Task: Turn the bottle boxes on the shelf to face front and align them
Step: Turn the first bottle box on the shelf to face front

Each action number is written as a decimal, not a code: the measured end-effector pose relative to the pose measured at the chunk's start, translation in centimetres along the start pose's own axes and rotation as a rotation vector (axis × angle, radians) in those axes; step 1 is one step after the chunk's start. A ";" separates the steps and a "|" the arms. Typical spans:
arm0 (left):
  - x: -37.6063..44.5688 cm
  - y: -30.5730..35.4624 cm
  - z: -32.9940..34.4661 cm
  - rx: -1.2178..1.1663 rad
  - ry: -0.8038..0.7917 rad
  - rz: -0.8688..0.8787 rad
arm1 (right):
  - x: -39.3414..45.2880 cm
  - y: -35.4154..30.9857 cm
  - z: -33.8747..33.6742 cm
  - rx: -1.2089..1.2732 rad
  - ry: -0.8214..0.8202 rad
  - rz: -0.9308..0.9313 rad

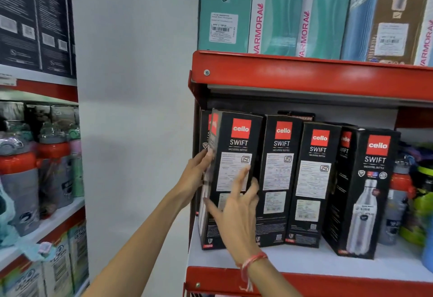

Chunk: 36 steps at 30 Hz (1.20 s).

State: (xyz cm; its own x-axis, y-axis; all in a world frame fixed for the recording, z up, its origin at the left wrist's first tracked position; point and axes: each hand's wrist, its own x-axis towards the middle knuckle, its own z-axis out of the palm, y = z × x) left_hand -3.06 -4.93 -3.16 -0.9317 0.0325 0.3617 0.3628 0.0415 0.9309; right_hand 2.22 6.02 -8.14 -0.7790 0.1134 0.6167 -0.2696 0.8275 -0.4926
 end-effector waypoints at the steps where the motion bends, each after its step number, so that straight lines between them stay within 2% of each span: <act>1: -0.5 0.1 -0.3 0.006 0.006 0.021 | -0.2 -0.1 -0.6 0.028 0.013 -0.028; 6: -3.8 1.8 -2.3 0.029 0.036 0.174 | -0.6 0.2 -4.1 0.240 -0.050 -0.167; 11: -6.2 2.3 -4.0 0.057 -0.127 0.163 | 1.8 1.9 -6.3 0.446 -0.306 -0.221; 14: -6.4 1.3 -3.5 0.109 -0.036 0.218 | 3.6 2.4 -6.1 0.450 -0.392 -0.224; 19: -5.6 -1.2 -1.0 0.201 0.144 0.283 | 4.9 1.9 -5.1 0.464 -0.431 -0.211; 31: -2.8 -2.6 1.0 0.379 0.229 0.190 | 5.5 3.3 -1.7 0.326 -0.191 -0.135; 34: -2.8 -2.7 1.0 0.418 0.244 0.184 | 5.0 3.3 -2.3 0.218 -0.048 -0.163; 36: -3.2 -2.7 1.2 0.451 0.269 0.177 | 4.5 3.7 -3.0 0.216 0.158 -0.204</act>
State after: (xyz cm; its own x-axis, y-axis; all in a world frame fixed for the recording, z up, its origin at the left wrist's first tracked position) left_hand -1.05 -3.91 -6.86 -0.8057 -0.1758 0.5656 0.4294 0.4844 0.7622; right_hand -0.61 11.25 -5.30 -0.6036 0.0554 0.7954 -0.5381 0.7078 -0.4576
